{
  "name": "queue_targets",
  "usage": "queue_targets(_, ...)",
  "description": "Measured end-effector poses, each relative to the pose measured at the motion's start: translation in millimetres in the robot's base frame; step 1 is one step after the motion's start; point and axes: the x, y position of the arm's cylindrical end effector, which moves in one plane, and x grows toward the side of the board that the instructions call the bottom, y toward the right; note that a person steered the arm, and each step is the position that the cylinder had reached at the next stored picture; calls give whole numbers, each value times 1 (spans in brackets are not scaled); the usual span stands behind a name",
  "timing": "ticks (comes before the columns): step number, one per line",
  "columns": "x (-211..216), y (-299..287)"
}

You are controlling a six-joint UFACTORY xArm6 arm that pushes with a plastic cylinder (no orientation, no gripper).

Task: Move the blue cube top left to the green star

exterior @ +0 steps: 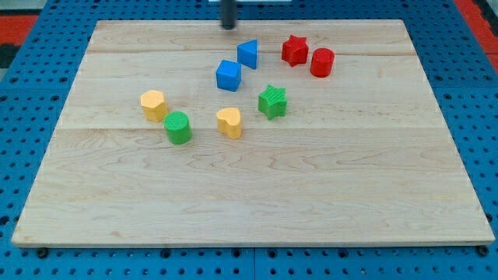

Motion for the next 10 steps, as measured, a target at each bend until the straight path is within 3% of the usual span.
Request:
queue_targets(1, 71, -9)
queue_targets(5, 128, 12)
queue_targets(6, 129, 56)
queue_targets(7, 130, 68)
queue_targets(8, 138, 43)
queue_targets(9, 139, 98)
queue_targets(10, 139, 104)
